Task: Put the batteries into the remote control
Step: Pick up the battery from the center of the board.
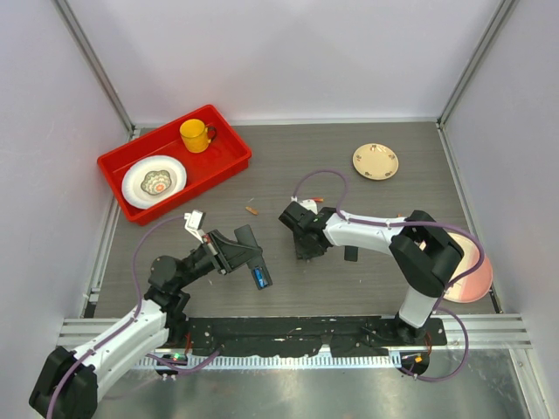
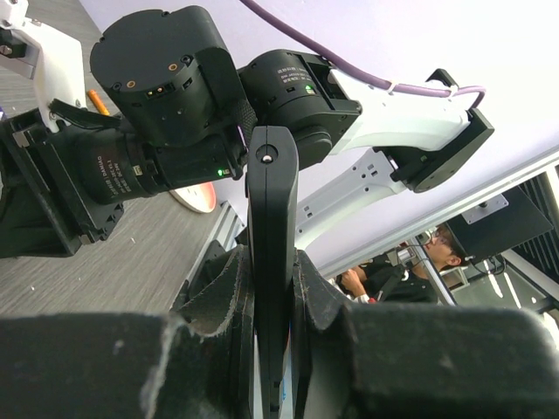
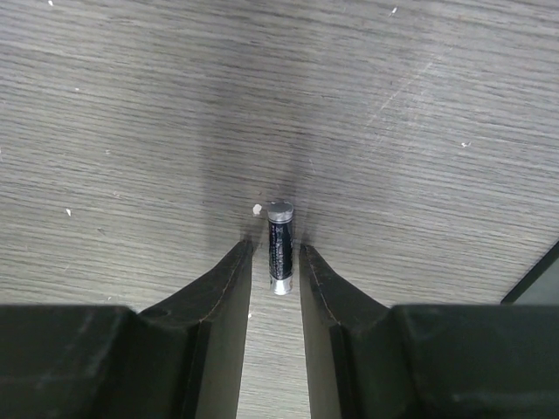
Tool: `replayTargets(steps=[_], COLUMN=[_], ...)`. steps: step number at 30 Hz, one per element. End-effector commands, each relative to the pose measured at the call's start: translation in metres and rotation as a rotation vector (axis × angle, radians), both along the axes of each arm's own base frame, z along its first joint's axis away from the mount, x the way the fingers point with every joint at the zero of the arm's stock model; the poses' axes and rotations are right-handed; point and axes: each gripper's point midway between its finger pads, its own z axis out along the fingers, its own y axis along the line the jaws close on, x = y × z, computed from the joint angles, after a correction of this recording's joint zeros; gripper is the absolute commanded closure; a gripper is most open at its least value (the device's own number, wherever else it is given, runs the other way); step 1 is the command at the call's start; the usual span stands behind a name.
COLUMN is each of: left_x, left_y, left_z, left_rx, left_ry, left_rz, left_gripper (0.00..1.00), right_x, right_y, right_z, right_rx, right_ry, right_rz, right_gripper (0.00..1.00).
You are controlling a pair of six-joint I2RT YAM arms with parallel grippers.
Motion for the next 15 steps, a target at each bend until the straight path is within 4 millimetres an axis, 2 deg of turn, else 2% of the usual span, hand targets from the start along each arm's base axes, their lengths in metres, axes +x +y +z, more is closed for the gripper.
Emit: replayTargets(steps=[1, 10, 15], left_x=[-0.0001, -0.0003, -0.0007], left_y=[0.0007, 0.001, 0.0006], left_z=[0.0093, 0.0094, 0.009], left_rx=[-0.017, -0.018, -0.017], left_ry=[-0.044, -0.045, -0.044], left_rz=[0.009, 0.01, 0.007], left_gripper=[1.0, 1.0, 1.0], right_x=[-0.0091, -0.0143, -0.018], right_y=[-0.0043, -0.0072, -0.0094], right_z=[-0.0001, -0.0015, -0.005], right_rx=[-0.026, -0.044, -0.049], right_ry=[0.04, 0.068, 0.087], right_rz=[0.041, 0.067, 0.075], right_gripper=[0.66, 0.69, 0.77])
